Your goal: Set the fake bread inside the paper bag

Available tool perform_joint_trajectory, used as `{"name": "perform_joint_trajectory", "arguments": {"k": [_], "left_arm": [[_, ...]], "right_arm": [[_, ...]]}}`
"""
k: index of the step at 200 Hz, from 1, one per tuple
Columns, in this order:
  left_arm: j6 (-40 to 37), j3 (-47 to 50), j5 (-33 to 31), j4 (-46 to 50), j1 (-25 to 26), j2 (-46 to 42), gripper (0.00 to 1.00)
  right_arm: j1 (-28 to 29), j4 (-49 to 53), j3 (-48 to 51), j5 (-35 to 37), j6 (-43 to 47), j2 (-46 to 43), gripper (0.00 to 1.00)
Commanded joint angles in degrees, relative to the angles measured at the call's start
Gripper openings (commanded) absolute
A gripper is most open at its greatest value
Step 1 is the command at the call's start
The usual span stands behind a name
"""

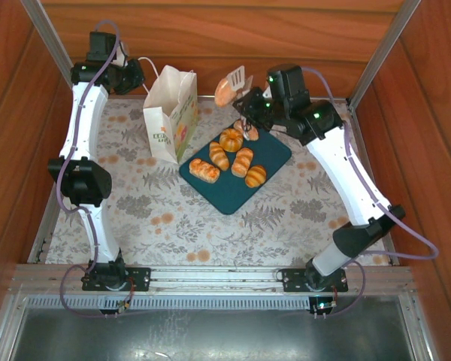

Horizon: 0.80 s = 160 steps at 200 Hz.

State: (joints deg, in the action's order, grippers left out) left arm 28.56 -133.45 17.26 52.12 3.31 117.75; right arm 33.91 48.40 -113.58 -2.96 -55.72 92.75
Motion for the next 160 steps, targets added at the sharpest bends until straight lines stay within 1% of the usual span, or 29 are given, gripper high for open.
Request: {"name": "perform_joint_trajectory", "arguments": {"k": [1, 39, 60, 75, 87, 124, 160], "left_arm": [[0.37, -1.65, 0.5, 0.35, -0.58, 1.16, 0.0], [0.39, -1.97, 0.54, 0.35, -0.57, 1.23, 0.0], [0.61, -2.14, 0.71, 0.34, -0.6, 1.32, 0.0], [0.6, -2.52, 0.95, 0.31, -0.63, 1.51, 0.0], [0.5, -2.69, 0.75, 0.35, -0.63, 1.51, 0.0], [0.41, -3.04, 0.76, 0.35, -0.69, 1.43, 0.0], [0.48, -3.06, 0.93, 0.34, -0.75, 1.52, 0.0]], "right_arm": [[-1.13, -5.17, -6.05, 2.81, 4.03, 3.6, 0.32], [-1.47, -6.54, -21.24, 2.87, 8.96, 14.37, 0.34], [-1.4, -5.29, -30.12, 3.27, 11.75, 21.03, 0.34], [-1.34, -5.29, -34.65, 2.98, 12.99, 24.77, 0.34], [-1.13, -7.11, -35.56, 2.59, 13.89, 26.34, 0.34], [0.04, -13.61, -33.87, -1.28, 17.1, 28.09, 0.35], [2.21, -15.51, -32.09, -3.57, 21.29, 28.87, 0.37]]}}
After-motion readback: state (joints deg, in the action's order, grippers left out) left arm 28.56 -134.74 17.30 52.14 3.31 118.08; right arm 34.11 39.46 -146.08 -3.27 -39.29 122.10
